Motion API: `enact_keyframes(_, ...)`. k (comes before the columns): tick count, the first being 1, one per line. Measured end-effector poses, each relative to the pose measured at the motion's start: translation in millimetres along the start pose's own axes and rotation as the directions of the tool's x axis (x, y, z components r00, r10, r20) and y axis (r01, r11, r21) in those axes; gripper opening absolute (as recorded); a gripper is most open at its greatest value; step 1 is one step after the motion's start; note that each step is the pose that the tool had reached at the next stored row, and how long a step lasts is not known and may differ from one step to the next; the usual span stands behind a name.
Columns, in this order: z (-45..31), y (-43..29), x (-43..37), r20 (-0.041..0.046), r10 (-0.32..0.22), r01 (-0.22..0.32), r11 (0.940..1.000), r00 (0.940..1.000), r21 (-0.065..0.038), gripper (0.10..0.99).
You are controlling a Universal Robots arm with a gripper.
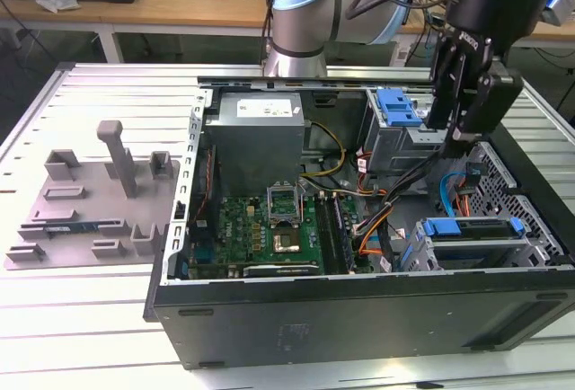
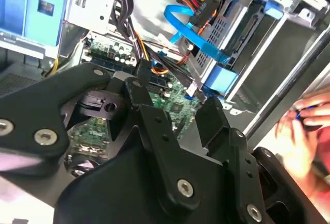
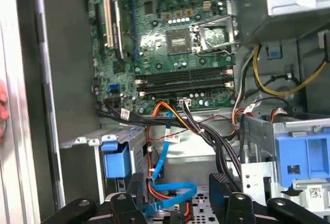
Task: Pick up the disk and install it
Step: 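Insert the first disk wire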
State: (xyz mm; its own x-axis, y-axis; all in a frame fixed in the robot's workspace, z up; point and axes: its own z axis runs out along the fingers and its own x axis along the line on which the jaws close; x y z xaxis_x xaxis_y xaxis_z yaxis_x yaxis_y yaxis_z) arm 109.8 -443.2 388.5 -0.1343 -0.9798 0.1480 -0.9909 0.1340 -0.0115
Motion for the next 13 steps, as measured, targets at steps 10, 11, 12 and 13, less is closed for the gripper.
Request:
enact_keyframes(10,4.7,-28.2,-23.7,-0.1975,0.005,-0.001,0.9998,0.9803,0.021,0.624)
enact_keyframes(11,5.3,-30.8,-24.4,-0.2039,0.005,-0.001,0.9998,0.979,0.022,0.608)
enact_keyframes(12,6.4,-37.0,-26.9,-0.2208,0.005,0.0,0.9997,0.9753,0.023,0.541)
enact_keyframes(13,7.1,-40.6,-28.8,-0.231,0.005,0.0,0.9997,0.9729,0.024,0.471)
